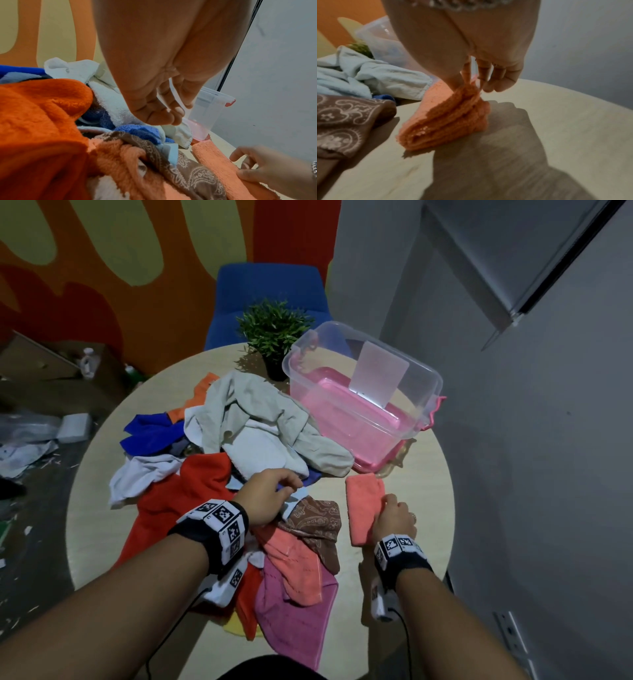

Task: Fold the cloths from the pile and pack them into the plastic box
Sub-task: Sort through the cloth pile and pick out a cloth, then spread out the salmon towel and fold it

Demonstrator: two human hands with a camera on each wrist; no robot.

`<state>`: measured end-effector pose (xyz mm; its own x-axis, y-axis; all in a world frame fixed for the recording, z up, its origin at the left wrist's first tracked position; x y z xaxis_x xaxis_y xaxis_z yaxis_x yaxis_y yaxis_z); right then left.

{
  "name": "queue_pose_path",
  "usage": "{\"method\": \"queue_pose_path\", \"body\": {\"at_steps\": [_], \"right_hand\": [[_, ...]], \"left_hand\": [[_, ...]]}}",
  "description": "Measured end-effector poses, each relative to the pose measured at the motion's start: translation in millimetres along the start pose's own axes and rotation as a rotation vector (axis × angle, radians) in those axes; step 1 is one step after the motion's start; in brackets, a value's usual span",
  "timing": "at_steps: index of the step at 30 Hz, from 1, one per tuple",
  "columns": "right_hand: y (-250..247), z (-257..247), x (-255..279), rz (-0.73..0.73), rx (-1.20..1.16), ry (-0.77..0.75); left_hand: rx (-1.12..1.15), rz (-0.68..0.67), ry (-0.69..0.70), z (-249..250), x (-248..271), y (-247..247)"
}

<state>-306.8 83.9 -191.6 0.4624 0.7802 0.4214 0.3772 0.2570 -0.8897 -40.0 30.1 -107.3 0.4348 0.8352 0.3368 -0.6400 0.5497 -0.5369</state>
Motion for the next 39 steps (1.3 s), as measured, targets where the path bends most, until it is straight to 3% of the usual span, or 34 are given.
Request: {"method": "queue_pose_path", "body": {"at_steps": [3, 10, 14, 17, 20, 22, 23, 25, 30, 32, 35, 37, 39], "right_hand": [[-4.3, -1.5, -0.6, 0.016, 0.004, -0.014], [-8.6, -10.4, -4.6, -0.143, -0.198, 0.078], [-14.5, -6.2, -3.9, -0.126, -0.373, 0.162], [-15.2, -2.2, 3.5, -0.014, -0.367, 0.210], [-3.5, -0.9, 13.6, 0.090, -0.036, -0.053], [17.1, 0.0, 17.0, -0.044, 0.194, -0.250], [27.5, 1.1, 17.2, -0.145, 0.229, -0.270], [40.0, 0.4, 13.0, -0.256, 0.243, -0.265], [23.8, -12.8, -12.6, -0.289, 0.289, -0.271], [10.2, -23.8, -9.7, -0.199, 0.277, -0.308], [-0.2, -48.7, 15.4, -0.027, 0.136, -0.527], [1.5, -66.9, 37.4, -0.185, -0.060, -0.624], [7.5, -79.7, 58.9, -0.384, -0.118, -0.686]], "left_hand": [[-0.016, -0.002, -0.009, -4.0, -1.5, 2.7], [-0.012, -0.038, -0.007, -2.7, -2.5, 9.6], [0.005, -0.019, -0.021, -4.6, -2.0, 7.3], [0.002, 0.000, -0.051, -7.7, -0.7, 6.6], [-0.058, 0.039, -0.051, -10.9, 2.9, 4.0], [-0.102, 0.055, -0.044, -13.6, 8.2, 0.0], [-0.126, 0.058, -0.045, -15.5, 11.4, -2.2], [-0.185, 0.050, -0.061, -19.4, 17.9, -7.9], [-0.341, 0.030, -0.076, -24.5, 34.8, -26.6], [-0.361, -0.049, -0.015, -23.0, 40.0, -27.4], [-0.460, -0.245, 0.060, -24.7, 42.4, -10.3], [-0.635, -0.333, 0.087, -29.8, 41.5, 9.1], [-0.809, -0.302, 0.121, -33.4, 41.4, 25.0]]}}
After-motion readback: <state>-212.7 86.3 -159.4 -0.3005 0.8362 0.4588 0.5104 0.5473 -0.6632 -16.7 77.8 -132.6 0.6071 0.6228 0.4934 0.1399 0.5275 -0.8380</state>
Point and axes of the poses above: each hand's wrist, its own x-axis away from the middle knuckle, its own y-axis out of the palm, z = x × y, the point moved 1 cm from there along -x, towards the middle knuckle, and after that the axes turned 8 degrees about -z, right-handed, at the moved point
